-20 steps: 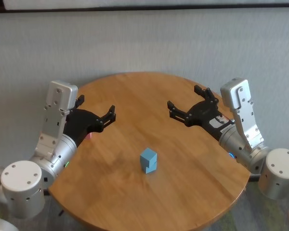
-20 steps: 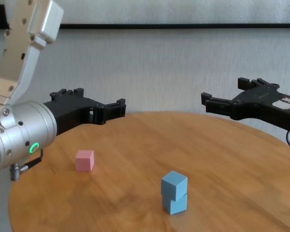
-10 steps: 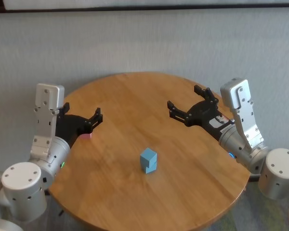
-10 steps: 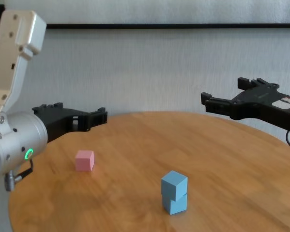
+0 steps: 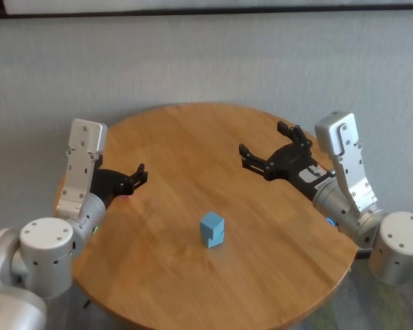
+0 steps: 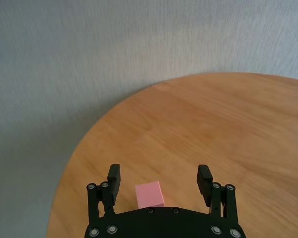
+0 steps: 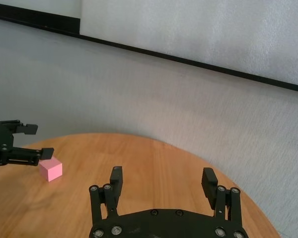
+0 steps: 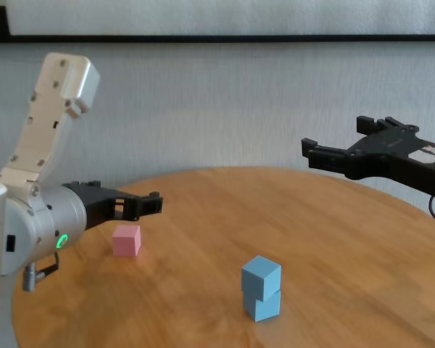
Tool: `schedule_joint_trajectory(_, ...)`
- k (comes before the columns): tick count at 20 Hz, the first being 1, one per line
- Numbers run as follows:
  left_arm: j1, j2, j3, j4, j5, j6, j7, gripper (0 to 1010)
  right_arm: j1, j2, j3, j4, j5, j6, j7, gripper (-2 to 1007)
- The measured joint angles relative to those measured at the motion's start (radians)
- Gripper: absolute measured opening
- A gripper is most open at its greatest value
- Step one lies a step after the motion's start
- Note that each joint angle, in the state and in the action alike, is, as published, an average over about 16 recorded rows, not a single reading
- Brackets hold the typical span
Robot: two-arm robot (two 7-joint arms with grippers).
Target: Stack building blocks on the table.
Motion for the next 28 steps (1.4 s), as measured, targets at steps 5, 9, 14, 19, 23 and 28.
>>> schedule_joint_trajectory(5,-0.040,-0.014,-0.006,0.073,0.014,0.012,-0.007,1001,0.000,0.000,0.000,0.000,0.000,0.000,0.000,1005)
schedule_joint_trajectory(9,-0.063,-0.025,-0.020,0.120,0.011,0.019,-0.019,1001,0.000,0.000,0.000,0.000,0.001,0.000,0.000,1005)
schedule_joint_trajectory(14,-0.088,-0.035,-0.037,0.166,0.003,0.039,-0.044,1001,0.000,0.000,0.000,-0.001,0.001,0.000,0.000,1005)
schedule_joint_trajectory(19,-0.112,-0.037,-0.042,0.201,0.004,0.073,-0.073,1001,0.000,0.000,0.000,-0.001,0.001,0.000,0.000,1005)
schedule_joint_trajectory(23,-0.128,-0.039,-0.043,0.224,0.011,0.095,-0.091,1001,0.000,0.000,0.000,-0.001,0.001,0.000,0.000,1005)
schedule_joint_trajectory(28,-0.146,-0.042,-0.047,0.250,0.021,0.105,-0.110,1001,0.000,0.000,0.000,-0.001,0.001,0.000,0.000,1005)
